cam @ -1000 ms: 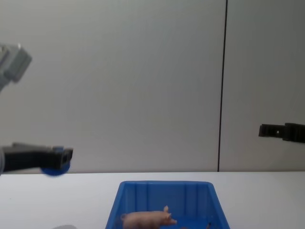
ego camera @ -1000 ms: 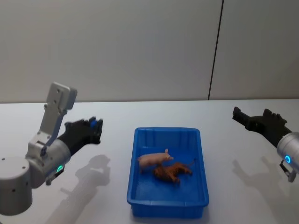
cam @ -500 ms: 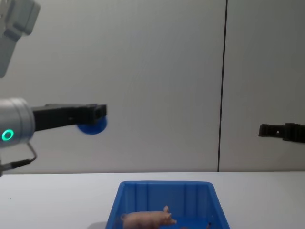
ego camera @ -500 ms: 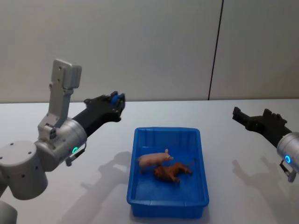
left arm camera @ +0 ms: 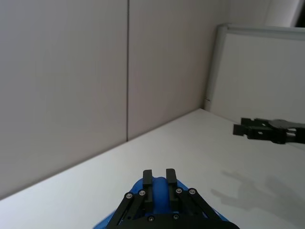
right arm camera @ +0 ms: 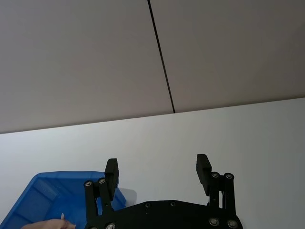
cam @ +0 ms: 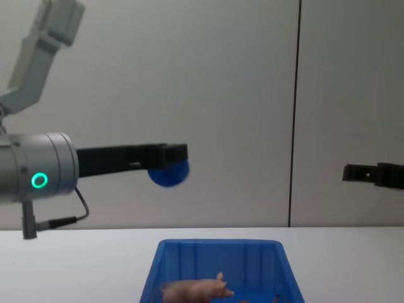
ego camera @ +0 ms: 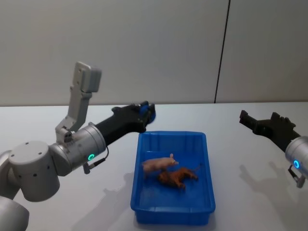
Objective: Pick up the two dolls from the table and place them into the box.
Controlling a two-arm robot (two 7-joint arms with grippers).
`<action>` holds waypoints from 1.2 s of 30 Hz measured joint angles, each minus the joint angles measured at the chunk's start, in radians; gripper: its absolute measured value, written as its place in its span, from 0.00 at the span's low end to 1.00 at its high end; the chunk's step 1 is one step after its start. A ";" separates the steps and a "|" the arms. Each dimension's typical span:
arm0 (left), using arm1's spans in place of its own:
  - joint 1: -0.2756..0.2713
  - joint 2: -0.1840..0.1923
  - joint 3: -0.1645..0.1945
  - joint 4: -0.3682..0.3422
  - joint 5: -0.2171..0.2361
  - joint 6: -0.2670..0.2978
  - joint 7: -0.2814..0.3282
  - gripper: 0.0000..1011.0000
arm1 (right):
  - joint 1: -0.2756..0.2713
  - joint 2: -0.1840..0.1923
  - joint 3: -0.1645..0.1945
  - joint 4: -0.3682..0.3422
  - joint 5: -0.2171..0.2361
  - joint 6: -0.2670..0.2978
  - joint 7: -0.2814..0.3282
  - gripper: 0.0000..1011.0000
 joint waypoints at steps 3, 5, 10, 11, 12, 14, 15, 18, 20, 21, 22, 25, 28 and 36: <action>-0.004 -0.002 0.007 0.010 0.006 0.021 -0.036 0.17 | 0.000 0.000 0.000 0.000 0.000 0.000 0.000 0.99; -0.007 -0.003 0.012 0.019 0.013 0.036 -0.062 0.17 | 0.000 0.000 0.000 0.000 0.000 0.000 0.000 0.99; -0.014 -0.004 0.021 0.033 0.030 0.058 -0.108 0.17 | 0.000 0.000 0.000 0.000 0.000 0.000 0.000 0.99; -0.015 -0.005 0.022 0.035 0.033 0.061 -0.115 0.17 | 0.000 0.000 0.000 0.000 0.000 0.000 0.000 0.99; -0.016 -0.005 0.023 0.037 0.036 0.063 -0.121 0.17 | 0.000 0.000 0.000 0.000 0.000 0.000 0.000 0.99; -0.020 -0.006 0.028 0.044 0.046 0.071 -0.141 0.17 | 0.000 0.000 0.000 0.000 0.000 0.000 0.000 0.99; -0.022 -0.007 0.030 0.047 0.051 0.075 -0.152 0.17 | 0.000 0.000 0.000 0.000 0.000 0.000 0.000 0.99; -0.025 -0.008 0.033 0.052 0.057 0.081 -0.165 0.17 | 0.000 0.000 0.000 0.000 0.000 0.000 0.000 0.99; -0.027 -0.008 0.035 0.055 0.063 0.085 -0.177 0.17 | 0.000 0.000 0.000 0.000 0.000 0.000 0.000 0.99; -0.028 -0.008 0.036 0.056 0.064 0.087 -0.180 0.17 | 0.000 0.000 0.000 0.000 0.000 0.000 0.000 0.99; -0.029 -0.009 0.037 0.058 0.066 0.088 -0.184 0.18 | 0.000 0.000 0.000 0.000 0.000 0.000 0.000 0.99; -0.031 -0.010 0.040 0.062 0.072 0.093 -0.196 0.25 | 0.000 0.000 0.000 0.000 0.000 0.000 0.000 0.99; -0.033 -0.010 0.041 0.064 0.075 0.095 -0.203 0.32 | 0.000 0.000 0.000 0.000 0.000 0.000 0.000 0.99; -0.035 -0.011 0.045 0.069 0.083 0.101 -0.218 0.58 | 0.000 0.000 0.000 0.000 0.000 0.000 0.000 0.99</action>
